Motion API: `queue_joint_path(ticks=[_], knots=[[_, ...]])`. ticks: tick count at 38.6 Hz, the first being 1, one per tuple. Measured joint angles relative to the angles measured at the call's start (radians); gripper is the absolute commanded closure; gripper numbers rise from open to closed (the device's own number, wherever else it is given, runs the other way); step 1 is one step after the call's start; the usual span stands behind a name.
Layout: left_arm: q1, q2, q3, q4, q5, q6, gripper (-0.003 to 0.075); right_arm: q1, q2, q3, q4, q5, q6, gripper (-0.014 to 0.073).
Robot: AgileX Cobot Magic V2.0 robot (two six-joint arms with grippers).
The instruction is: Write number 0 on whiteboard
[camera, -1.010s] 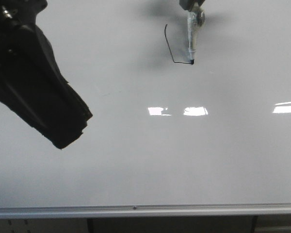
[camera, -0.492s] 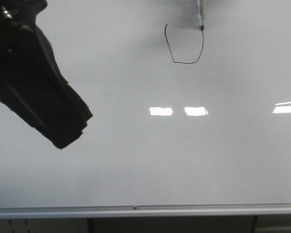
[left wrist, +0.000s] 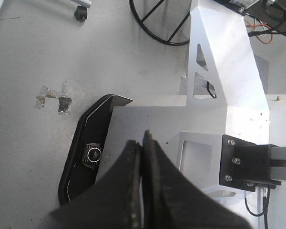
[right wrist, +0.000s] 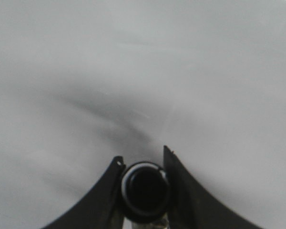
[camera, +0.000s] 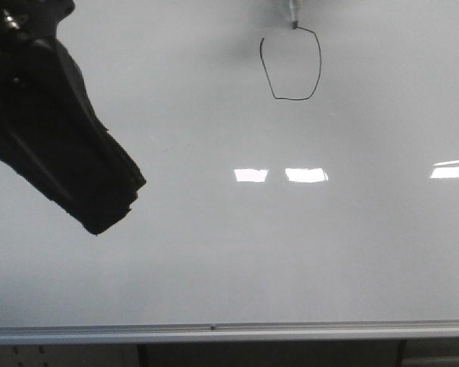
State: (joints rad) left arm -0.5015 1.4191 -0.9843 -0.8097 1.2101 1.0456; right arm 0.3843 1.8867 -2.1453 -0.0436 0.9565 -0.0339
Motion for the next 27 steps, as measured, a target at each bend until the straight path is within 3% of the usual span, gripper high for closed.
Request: queue_joint_path(ticks=[19,27], knots=[[0.000,0.000,0.000,0.000,0.000,0.000,0.0740,0.033,0.060,0.000,0.083,-0.020,0.001,0.0652],[0.000,0.000,0.000,0.000,0.000,0.000,0.0740,0.036,0.046,0.000,0.163,0.042,-0.011,0.0654]])
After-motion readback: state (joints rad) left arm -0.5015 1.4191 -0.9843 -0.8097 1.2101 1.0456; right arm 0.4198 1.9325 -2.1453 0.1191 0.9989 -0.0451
